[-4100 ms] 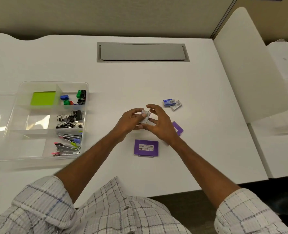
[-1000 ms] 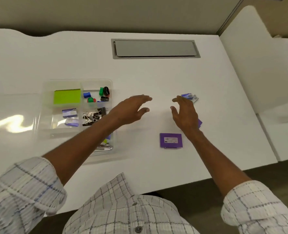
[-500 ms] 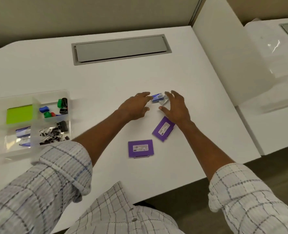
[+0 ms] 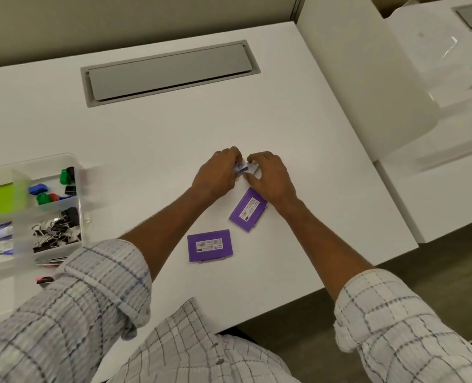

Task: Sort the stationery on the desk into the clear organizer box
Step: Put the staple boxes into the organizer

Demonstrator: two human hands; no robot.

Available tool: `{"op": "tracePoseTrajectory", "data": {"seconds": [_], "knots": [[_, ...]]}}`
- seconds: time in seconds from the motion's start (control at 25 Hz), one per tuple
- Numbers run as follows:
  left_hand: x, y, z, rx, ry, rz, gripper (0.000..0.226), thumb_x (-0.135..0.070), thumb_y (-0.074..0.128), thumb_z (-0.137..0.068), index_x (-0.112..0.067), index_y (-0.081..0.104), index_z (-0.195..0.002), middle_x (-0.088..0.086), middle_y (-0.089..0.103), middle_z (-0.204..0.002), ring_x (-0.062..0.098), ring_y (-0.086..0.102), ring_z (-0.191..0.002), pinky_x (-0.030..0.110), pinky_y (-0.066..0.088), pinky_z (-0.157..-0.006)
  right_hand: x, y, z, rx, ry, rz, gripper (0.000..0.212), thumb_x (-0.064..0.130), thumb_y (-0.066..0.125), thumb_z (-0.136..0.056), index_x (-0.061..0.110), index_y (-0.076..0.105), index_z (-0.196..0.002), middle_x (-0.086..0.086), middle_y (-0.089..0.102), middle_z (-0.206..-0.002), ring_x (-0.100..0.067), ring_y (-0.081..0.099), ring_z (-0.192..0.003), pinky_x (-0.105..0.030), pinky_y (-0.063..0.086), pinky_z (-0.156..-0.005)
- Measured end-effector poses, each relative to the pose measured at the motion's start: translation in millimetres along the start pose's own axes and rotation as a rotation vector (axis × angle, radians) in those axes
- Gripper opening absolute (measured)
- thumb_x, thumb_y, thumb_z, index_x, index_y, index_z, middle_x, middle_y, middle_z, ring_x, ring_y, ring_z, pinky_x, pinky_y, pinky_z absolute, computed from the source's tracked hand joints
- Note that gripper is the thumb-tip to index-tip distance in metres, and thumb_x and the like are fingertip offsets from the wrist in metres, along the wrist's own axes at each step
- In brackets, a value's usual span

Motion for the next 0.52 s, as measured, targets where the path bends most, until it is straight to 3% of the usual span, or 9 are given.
{"op": "tracePoseTrajectory", "data": {"seconds": [0.24, 0.36, 0.52], "knots": [[21.1, -24.8, 23.6, -0.106, -0.128, 0.208, 0.055, -0.035, 0.073, -0.086, -0.02, 0.049, -0.133, 0.004, 0.063, -0.121, 0.015, 0.062, -0.096, 0.031, 0.056, -0.085, 14.5, -0.9, 6.2, -0.095, 0.127, -0.404, 0.031, 0.037, 0.059, -0.098, 0.014, 0.066, -0.118, -0.003, 0.07, -0.119, -0.015, 0.068, -0.1, -0.038, 0.059, -0.091], [31.4, -37.2, 41.8, -0.15, -0.132, 0.241, 0.049, -0.032, 0.074, -0.085, -0.023, 0.055, -0.13, 0.001, 0.064, -0.121, 0.013, 0.062, -0.098, 0.023, 0.053, -0.08, 20.5, -2.7, 8.3, 0.02, 0.284, -0.695, 0.031, 0.032, 0.053, -0.101, 0.011, 0.06, -0.123, -0.011, 0.068, -0.123, -0.028, 0.073, -0.098, -0.049, 0.059, -0.089], [46.4, -63.4, 75.3, -0.194, -0.165, 0.308, 0.048, -0.031, 0.075, -0.084, -0.026, 0.06, -0.129, -0.001, 0.066, -0.12, 0.013, 0.063, -0.096, 0.023, 0.055, -0.077, 58.0, -2.7, 11.8, 0.167, 0.31, -0.889, 0.029, 0.033, 0.053, -0.102, 0.021, 0.061, -0.127, -0.013, 0.07, -0.118, -0.029, 0.077, -0.084, -0.041, 0.062, -0.083]]}}
Point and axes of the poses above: each hand's wrist, its own z-axis away from the middle knuckle, its own y-axis out of the palm, x = y × z, the point moved 2 cm from there along -z, towards the middle knuckle
